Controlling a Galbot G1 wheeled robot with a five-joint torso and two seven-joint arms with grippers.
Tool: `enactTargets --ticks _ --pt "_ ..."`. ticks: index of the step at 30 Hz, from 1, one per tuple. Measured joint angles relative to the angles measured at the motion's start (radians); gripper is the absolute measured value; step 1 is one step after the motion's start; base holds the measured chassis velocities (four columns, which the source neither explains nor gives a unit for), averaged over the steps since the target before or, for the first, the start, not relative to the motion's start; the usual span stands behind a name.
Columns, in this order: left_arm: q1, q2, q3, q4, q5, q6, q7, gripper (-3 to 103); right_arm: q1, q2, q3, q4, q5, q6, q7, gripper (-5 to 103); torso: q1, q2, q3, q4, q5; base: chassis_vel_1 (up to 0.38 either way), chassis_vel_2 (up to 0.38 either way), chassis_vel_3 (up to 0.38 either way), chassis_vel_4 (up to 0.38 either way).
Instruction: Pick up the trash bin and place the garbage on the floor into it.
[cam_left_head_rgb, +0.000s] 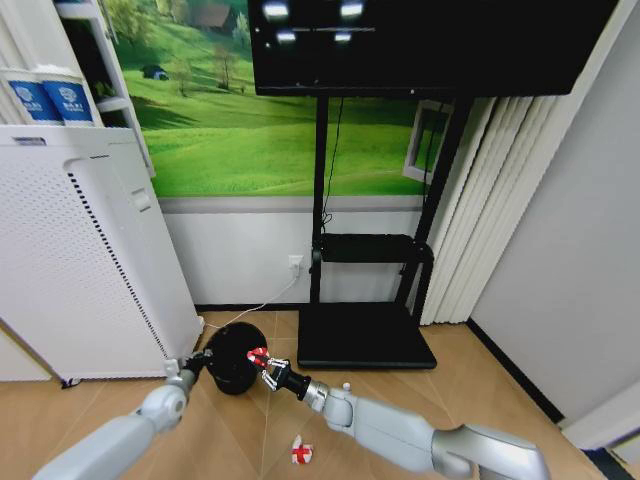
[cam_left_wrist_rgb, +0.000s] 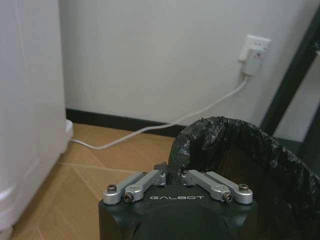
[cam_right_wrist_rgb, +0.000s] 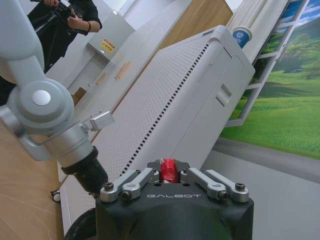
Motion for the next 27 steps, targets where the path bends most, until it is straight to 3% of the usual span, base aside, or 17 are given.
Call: enactTargets --ticks 6,15,27 --pt "0.028 -0.002 0.022 -0.074 0.018 0.003 -0.024 7 -0.02 -0.006 0.009 0.004 0.0 0.0 0.003 14 0.0 0.0 0.0 -0.0005 0.0 0.0 0.0 0.0 0.0" --pt "0.079 0.053 0.003 -0.192 0.004 0.01 -0.05 7 -0.024 0.043 -0.034 -0.006 -0.005 -0.002 0.026 14 0.0 0.0 0.0 -0.0001 0.0001 0.0 0.0 0.0 0.0" --pt "0.106 0.053 -0.002 -0.221 0.02 0.012 -0.053 7 -0.028 0.062 -0.057 -0.003 -0.02 -0.003 0.063 14 0.0 0.0 0.0 -0.0004 0.0 0.0 0.0 0.0 0.0"
